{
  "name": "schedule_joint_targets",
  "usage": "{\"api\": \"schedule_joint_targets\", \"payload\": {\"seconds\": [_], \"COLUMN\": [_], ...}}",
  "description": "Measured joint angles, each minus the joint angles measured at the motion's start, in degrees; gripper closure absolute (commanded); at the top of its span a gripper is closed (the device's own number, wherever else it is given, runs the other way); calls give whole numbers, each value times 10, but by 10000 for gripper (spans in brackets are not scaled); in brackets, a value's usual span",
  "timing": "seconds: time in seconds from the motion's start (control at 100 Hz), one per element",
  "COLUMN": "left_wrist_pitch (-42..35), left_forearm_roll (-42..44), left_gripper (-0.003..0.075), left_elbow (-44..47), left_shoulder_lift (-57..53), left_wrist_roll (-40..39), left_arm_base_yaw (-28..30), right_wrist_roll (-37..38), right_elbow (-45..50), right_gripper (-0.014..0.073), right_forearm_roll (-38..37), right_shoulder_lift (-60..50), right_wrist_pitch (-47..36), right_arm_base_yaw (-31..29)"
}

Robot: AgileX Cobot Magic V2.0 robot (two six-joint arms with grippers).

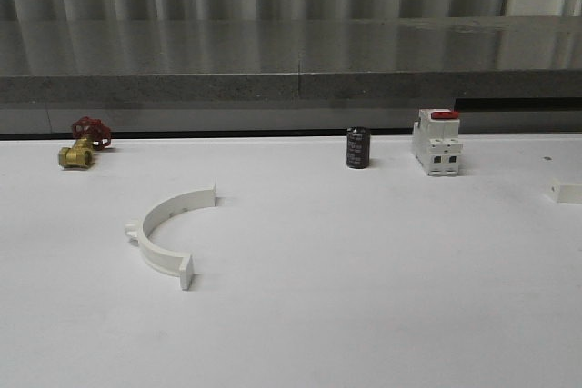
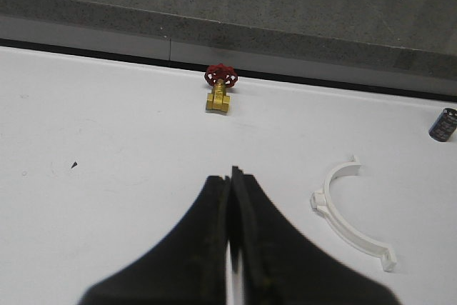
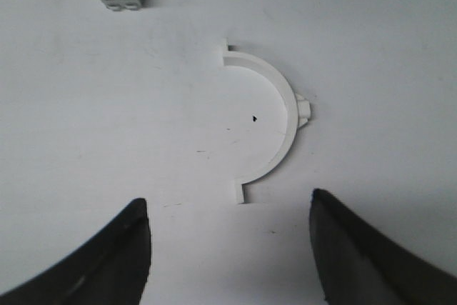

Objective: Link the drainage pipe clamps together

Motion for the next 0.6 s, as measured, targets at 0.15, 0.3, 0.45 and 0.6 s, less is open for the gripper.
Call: {"api": "schedule_joint_targets", "payload": {"seconds": [0.15, 0.3, 0.45, 0.6], "left_wrist_pitch": [0, 0, 0, 0], "left_forearm_roll": [0, 0, 0, 0], "left_gripper": [741, 741, 741, 741], "left_elbow": [1, 1, 1, 1], "left_shoulder_lift": [0, 0, 0, 0], "left_wrist_roll": [0, 0, 0, 0], "left_arm_base_yaw": [0, 0, 0, 0], "right_wrist_roll": [0, 0, 0, 0], "right_elbow": [-28, -60, -92, -128], "right_gripper": [105, 105, 105, 105], "right_forearm_roll": [5, 9, 9, 12], "right_shoulder_lift": [85, 169, 247, 310], "right_wrist_pitch": [13, 19, 28, 37], "right_arm_base_yaw": [-39, -62, -72, -75]}}
